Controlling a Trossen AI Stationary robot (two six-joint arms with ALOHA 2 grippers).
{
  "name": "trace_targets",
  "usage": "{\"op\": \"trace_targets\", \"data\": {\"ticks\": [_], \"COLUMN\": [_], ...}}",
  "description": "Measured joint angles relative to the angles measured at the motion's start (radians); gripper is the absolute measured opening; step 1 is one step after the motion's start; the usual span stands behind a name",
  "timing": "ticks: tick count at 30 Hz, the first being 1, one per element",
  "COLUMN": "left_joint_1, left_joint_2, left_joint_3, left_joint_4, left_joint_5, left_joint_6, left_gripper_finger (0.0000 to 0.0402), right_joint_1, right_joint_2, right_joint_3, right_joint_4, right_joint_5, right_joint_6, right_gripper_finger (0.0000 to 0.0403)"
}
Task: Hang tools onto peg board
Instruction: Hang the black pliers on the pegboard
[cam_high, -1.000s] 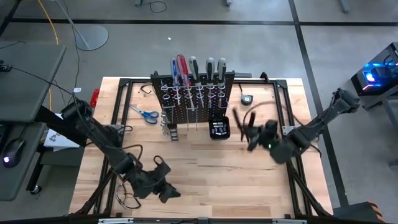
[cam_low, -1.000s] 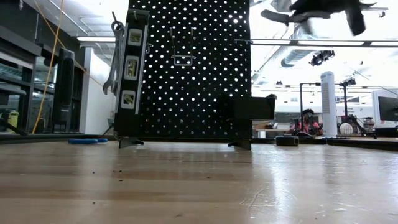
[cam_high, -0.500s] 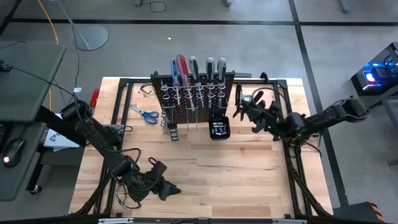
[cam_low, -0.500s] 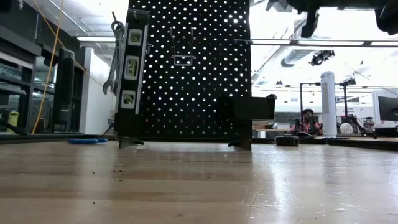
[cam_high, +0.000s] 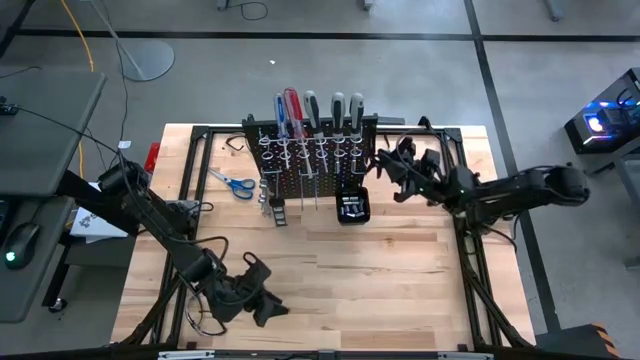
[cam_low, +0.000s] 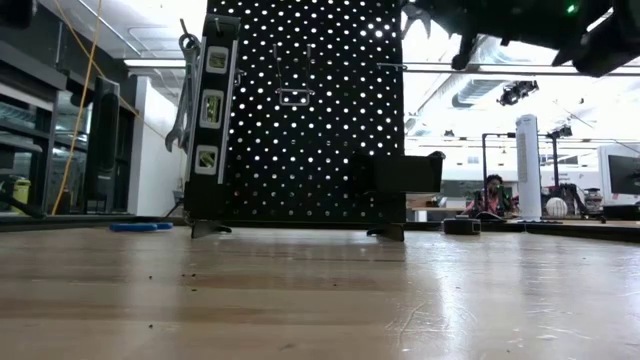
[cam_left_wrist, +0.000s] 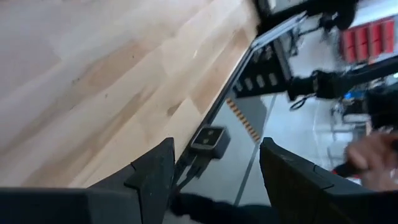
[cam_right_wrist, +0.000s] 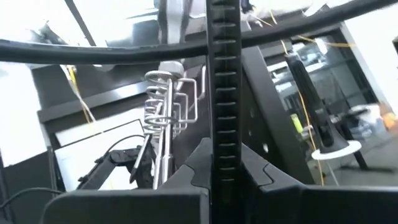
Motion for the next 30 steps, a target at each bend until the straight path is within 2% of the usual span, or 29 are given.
{"op": "trace_targets", "data": {"ticks": [9, 15, 22, 30], "left_joint_1": [-0.003, -0.003, -0.007, -0.008], "left_joint_2": [0.000, 0.000, 0.000, 0.000], "left_joint_3": [0.000, 0.000, 0.000, 0.000], "left_joint_4": [-0.058, -0.091, -0.107, -0.108], "left_joint_5": [0.102, 0.131, 0.140, 0.154], "left_joint_6": [-0.036, -0.035, -0.017, -0.008], "left_gripper_finger": [0.0216, 0.0216, 0.0216, 0.0216], "right_joint_1": [-0.117, -0.150, -0.158, -0.175], "right_joint_2": [0.098, 0.181, 0.288, 0.334], "right_joint_3": [0.000, 0.023, 0.128, 0.141], "right_joint_4": [0.075, 0.170, 0.159, 0.164], "right_joint_5": [-0.152, -0.200, -0.238, -0.280], "right_joint_6": [-0.010, -0.025, -0.052, -0.063], "right_gripper_finger": [0.0016, 0.0016, 0.0016, 0.0015]}}
